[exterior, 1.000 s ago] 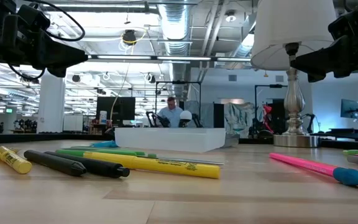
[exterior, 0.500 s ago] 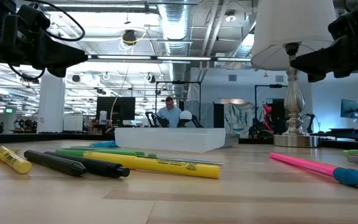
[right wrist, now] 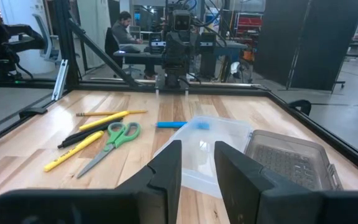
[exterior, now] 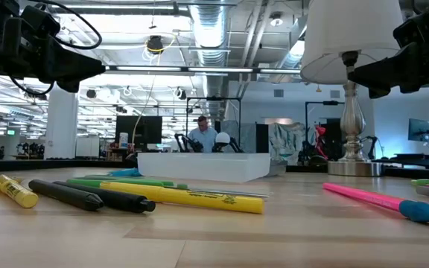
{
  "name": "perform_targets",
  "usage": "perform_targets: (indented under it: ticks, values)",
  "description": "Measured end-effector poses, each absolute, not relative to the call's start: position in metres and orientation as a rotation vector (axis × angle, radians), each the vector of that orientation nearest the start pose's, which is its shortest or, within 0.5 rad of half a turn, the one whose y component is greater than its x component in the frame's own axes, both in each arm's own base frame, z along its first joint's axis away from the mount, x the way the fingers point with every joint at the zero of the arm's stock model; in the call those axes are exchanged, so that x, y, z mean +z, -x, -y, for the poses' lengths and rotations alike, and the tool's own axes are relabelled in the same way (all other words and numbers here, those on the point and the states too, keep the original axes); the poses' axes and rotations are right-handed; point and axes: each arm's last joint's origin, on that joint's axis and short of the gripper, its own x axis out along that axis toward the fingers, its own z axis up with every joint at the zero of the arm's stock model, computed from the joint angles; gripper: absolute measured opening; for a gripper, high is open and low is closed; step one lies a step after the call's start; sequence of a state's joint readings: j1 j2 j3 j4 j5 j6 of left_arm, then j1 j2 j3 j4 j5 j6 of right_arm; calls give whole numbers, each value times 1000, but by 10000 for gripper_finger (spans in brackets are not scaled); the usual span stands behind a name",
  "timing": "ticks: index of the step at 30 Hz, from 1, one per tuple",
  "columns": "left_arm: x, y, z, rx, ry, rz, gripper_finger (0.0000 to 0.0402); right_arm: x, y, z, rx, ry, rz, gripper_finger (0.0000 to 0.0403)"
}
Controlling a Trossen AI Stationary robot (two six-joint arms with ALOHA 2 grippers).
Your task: Pick & place school supplies into a supply box
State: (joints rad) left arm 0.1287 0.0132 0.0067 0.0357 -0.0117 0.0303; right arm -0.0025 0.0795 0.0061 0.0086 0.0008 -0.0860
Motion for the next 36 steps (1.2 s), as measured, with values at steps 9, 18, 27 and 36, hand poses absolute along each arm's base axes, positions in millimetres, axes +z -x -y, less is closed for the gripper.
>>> perform_targets:
  ticks: [9, 18, 27, 36]
  values:
    - [168, -97, -13, 141, -32, 26, 91, 160, -102, 0, 0, 86, -65, 92]
    - [171, -97, -13, 133, -34, 55, 91, 160, -102, 0, 0, 86, -65, 92]
    - [169, -97, -11, 80, 148, 42, 91, 170, -102, 0, -6, 104, 39, 92]
    - [169, -97, -11, 85, 239, 48, 91, 187, -100, 0, 2, -36, 213, 92]
